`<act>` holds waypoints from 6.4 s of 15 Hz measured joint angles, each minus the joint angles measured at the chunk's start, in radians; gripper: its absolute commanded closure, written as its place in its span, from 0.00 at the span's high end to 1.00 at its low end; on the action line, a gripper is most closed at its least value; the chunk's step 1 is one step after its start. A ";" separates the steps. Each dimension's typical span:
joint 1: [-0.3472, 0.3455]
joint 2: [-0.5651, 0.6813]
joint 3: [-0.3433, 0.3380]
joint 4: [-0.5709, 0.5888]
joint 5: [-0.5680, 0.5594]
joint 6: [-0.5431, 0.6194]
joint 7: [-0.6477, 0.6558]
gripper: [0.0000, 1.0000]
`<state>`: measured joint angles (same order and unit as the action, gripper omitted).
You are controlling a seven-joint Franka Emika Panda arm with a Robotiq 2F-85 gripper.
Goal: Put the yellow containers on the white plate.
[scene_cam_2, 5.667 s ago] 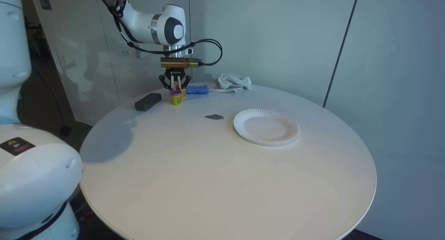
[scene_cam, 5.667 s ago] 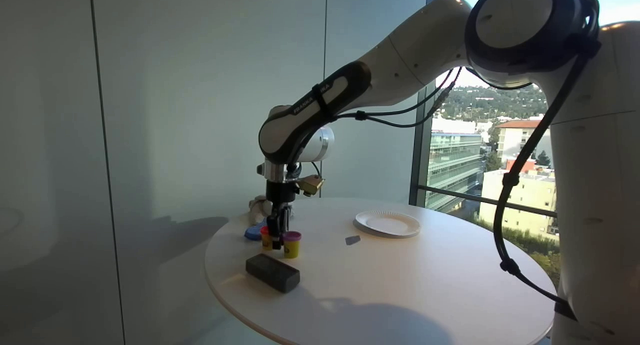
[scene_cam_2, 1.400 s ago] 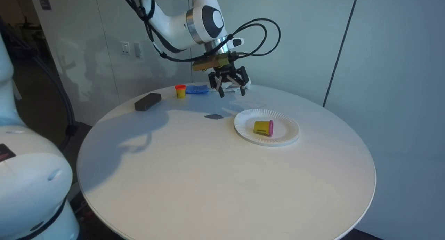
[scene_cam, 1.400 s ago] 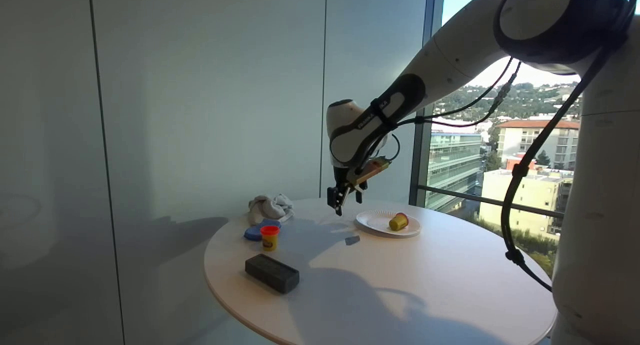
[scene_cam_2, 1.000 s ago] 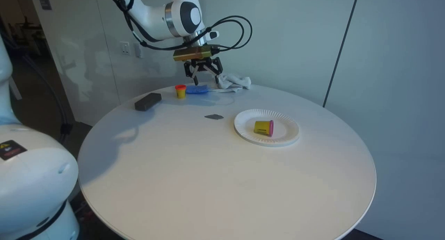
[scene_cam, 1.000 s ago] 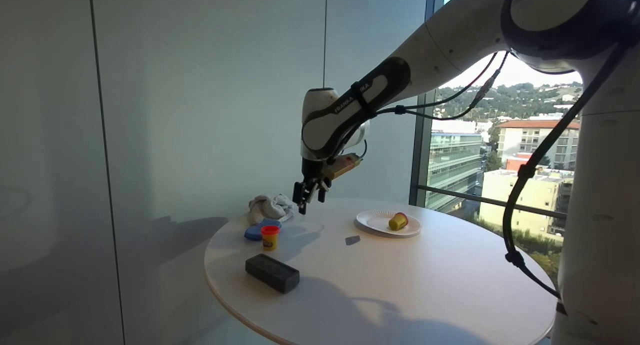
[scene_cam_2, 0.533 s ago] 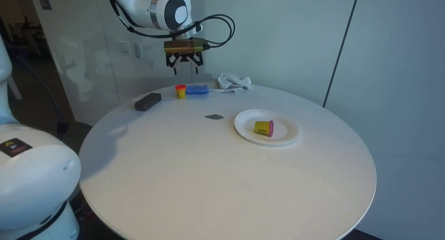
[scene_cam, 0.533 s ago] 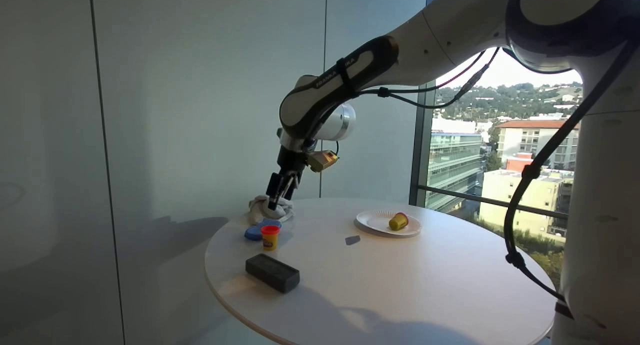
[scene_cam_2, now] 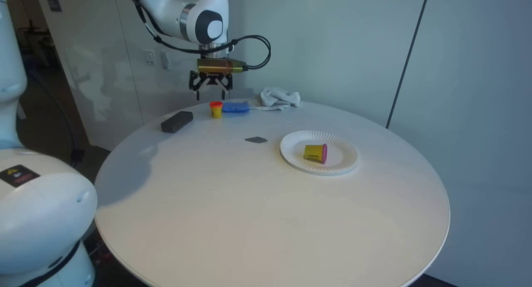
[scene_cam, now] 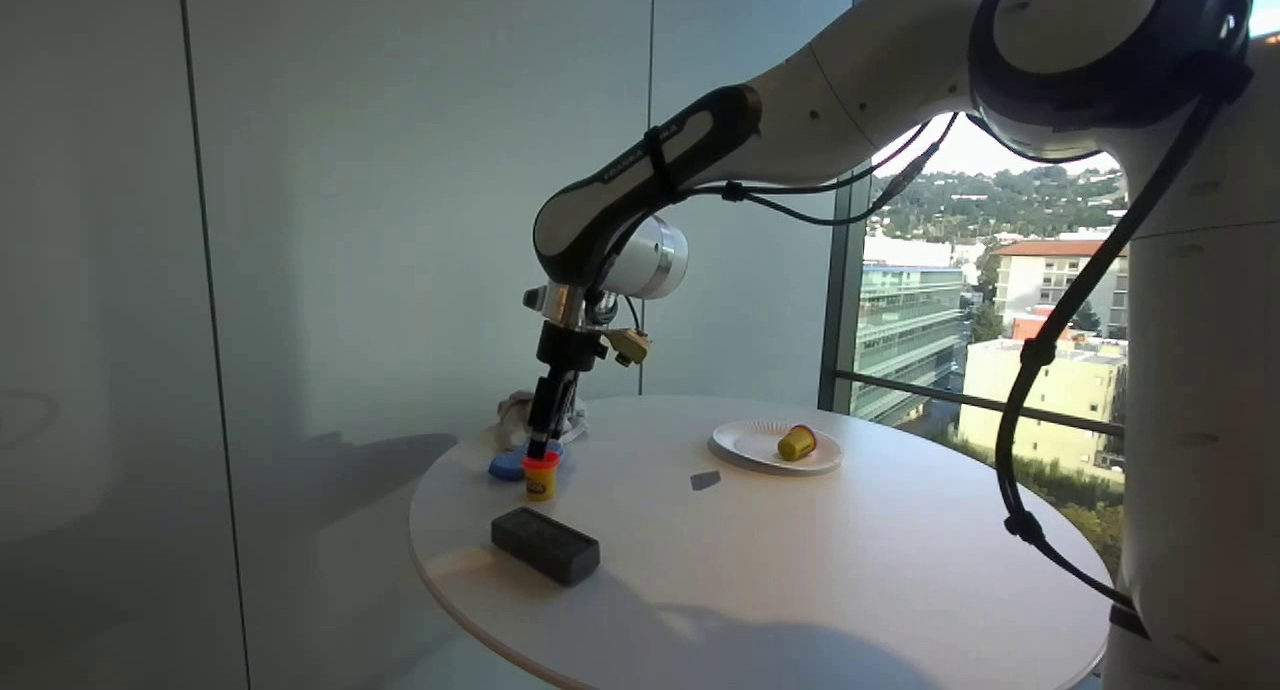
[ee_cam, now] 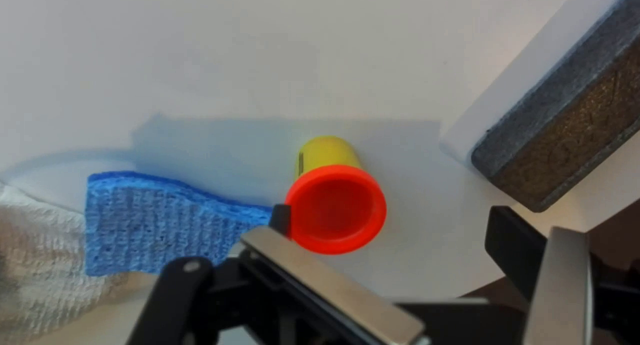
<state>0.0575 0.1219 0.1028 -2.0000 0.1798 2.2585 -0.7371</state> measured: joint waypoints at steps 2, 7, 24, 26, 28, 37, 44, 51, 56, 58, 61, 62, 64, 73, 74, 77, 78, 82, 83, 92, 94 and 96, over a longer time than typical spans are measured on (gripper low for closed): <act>0.000 0.028 0.000 0.016 -0.026 -0.020 -0.002 1.00; 0.000 0.069 0.000 0.042 -0.096 -0.037 -0.016 1.00; 0.000 0.147 0.005 0.096 -0.162 -0.002 -0.055 0.58; 0.000 0.160 0.006 0.107 -0.162 0.004 -0.056 0.42; 0.000 0.170 0.006 0.114 -0.163 0.006 -0.056 0.27; -0.003 0.157 0.001 0.132 -0.214 0.010 -0.017 0.21; -0.041 -0.046 -0.077 0.057 -0.344 0.006 0.210 0.21; -0.111 -0.214 -0.150 -0.120 -0.556 -0.051 0.551 0.21; -0.169 -0.248 -0.179 -0.220 -0.610 -0.076 0.780 0.21; -0.188 -0.243 -0.193 -0.237 -0.611 -0.070 0.832 0.21; -0.210 -0.228 -0.211 -0.242 -0.621 -0.060 0.902 0.21; -0.217 -0.222 -0.216 -0.240 -0.638 -0.060 0.928 0.21; -0.230 -0.211 -0.224 -0.232 -0.657 -0.051 0.957 0.21; -0.239 -0.080 -0.259 -0.138 -0.601 0.096 0.947 0.21; -0.239 -0.054 -0.263 -0.125 -0.575 0.109 0.936 0.21; -0.246 0.007 -0.280 -0.091 -0.496 0.125 0.894 0.21; -0.251 0.018 -0.286 -0.083 -0.474 0.125 0.880 0.39; -0.266 0.029 -0.301 -0.064 -0.418 0.124 0.826 0.85; -0.266 0.029 -0.300 -0.062 -0.403 0.124 0.814 0.94; -0.230 0.040 -0.285 -0.037 -0.458 0.119 0.820 1.00; -0.197 0.039 -0.295 -0.022 -0.630 0.085 0.958 1.00; -0.155 0.038 -0.295 -0.004 -0.788 0.023 1.090 1.00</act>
<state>-0.0977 0.1601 -0.1920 -2.0037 -0.6078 2.2819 0.3530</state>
